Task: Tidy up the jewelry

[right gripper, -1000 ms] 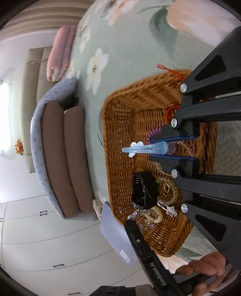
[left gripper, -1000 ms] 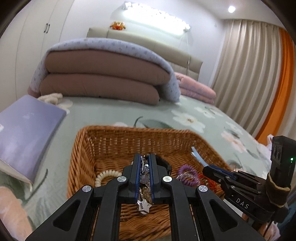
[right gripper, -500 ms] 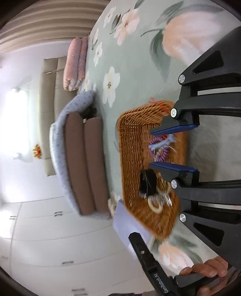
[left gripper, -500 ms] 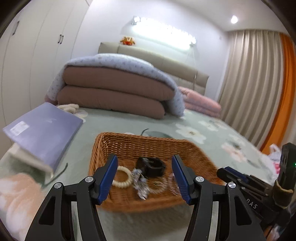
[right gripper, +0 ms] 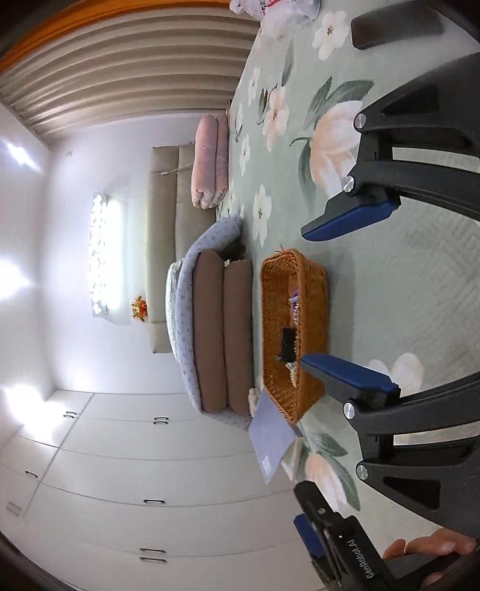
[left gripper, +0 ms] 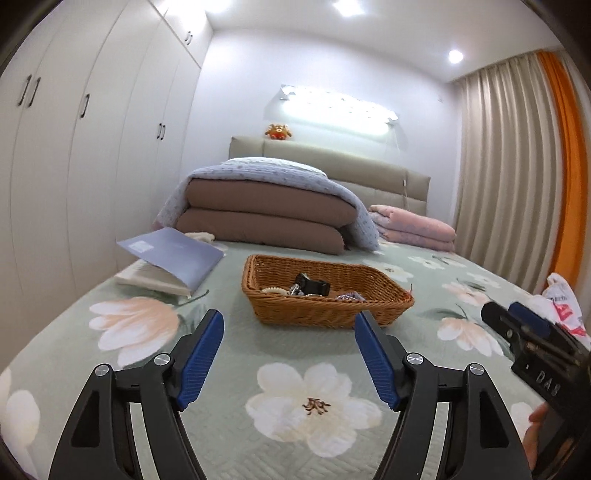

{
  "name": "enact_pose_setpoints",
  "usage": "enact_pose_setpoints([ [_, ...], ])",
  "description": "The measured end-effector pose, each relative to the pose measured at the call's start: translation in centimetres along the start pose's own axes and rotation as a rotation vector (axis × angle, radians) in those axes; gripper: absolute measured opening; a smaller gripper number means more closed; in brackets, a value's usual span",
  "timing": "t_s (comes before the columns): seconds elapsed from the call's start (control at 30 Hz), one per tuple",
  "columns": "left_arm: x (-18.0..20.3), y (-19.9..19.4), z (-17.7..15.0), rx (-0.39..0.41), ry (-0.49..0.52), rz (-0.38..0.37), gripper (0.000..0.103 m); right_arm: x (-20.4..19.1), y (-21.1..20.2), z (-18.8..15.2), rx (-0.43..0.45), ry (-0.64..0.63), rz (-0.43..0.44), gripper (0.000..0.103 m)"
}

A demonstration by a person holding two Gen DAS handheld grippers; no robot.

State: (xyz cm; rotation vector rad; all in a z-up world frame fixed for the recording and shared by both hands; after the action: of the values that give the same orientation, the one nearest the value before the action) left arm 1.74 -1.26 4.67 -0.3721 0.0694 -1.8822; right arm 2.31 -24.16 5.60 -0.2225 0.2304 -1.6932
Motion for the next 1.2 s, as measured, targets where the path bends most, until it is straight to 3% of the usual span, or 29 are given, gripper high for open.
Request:
enact_pose_setpoints([
  [0.27,1.1,0.6,-1.2,-0.009,0.063,0.025,0.075,-0.3,1.2,-1.1,-0.025,-0.013,-0.009,0.066],
  [0.67,0.3,2.5,-3.6,-0.079,0.051,0.031,0.075,0.0,2.3,-2.5,-0.05,-0.025,-0.033,0.067],
  [1.07,-2.4,3.8,-4.4,-0.15,-0.08,-0.015,0.075,0.5,4.5,-3.5,-0.136,0.0,-0.047,0.071],
  [1.2,-2.2,4.0,-4.4,-0.152,-0.078,-0.02,0.075,0.6,4.6,-3.6,-0.142,-0.004,-0.052,0.071],
])
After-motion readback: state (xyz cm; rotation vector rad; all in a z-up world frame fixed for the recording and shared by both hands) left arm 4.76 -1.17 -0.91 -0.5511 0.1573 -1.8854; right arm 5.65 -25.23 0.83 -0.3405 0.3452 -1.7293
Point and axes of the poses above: each gripper's, at about its wrist camera, not at the fingertips, and y roughly the way its jaws point, x to its right, z to its top, the point moved 2 cm from there along y, roughly the way its jaws point, and after that the axes turned 14 degrees about -z, right-handed, at the moved point
